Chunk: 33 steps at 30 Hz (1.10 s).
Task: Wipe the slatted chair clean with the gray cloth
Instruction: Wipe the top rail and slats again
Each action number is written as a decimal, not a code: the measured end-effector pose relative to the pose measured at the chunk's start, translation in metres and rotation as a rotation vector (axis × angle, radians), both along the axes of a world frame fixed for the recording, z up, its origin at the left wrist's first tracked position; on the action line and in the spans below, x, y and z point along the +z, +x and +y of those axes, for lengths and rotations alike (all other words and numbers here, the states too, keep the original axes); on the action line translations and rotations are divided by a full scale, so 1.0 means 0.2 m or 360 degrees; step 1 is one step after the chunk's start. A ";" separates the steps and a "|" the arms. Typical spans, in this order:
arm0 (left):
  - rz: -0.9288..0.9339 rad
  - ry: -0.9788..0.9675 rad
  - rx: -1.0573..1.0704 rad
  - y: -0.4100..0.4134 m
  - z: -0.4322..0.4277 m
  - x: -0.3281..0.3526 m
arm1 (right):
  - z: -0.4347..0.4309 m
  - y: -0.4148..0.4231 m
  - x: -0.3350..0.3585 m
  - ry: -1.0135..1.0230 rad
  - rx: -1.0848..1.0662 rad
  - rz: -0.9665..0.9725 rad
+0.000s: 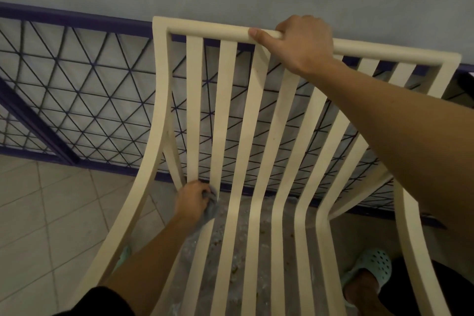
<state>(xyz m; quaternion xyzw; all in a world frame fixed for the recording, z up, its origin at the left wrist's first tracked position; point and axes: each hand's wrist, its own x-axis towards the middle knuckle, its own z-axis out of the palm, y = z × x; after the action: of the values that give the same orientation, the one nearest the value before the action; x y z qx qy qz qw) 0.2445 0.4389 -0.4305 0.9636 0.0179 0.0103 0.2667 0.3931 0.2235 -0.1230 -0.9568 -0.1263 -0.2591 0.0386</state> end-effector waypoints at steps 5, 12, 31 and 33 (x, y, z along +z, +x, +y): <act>-0.0116 -0.0355 -0.0022 0.08 -0.01 0.13 | 0.00 0.00 0.00 -0.0014 -0.0007 0.0010; -0.0713 -0.0455 0.0094 0.25 -0.01 0.71 | 0.00 0.01 0.00 0.0001 -0.0020 0.0013; -0.1146 -0.1239 0.0128 0.36 -0.53 1.18 | -0.05 -0.01 0.06 -0.0042 0.0208 0.0190; -0.1136 -0.1106 0.0219 0.36 -0.50 1.16 | -0.04 0.00 0.06 -0.0016 0.0189 0.0216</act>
<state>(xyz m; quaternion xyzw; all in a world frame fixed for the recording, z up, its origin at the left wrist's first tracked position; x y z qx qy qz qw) 0.3168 0.3384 -0.1985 0.7507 -0.0087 0.3501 0.5601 0.3935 0.2158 -0.1114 -0.9632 -0.1811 -0.1903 0.0574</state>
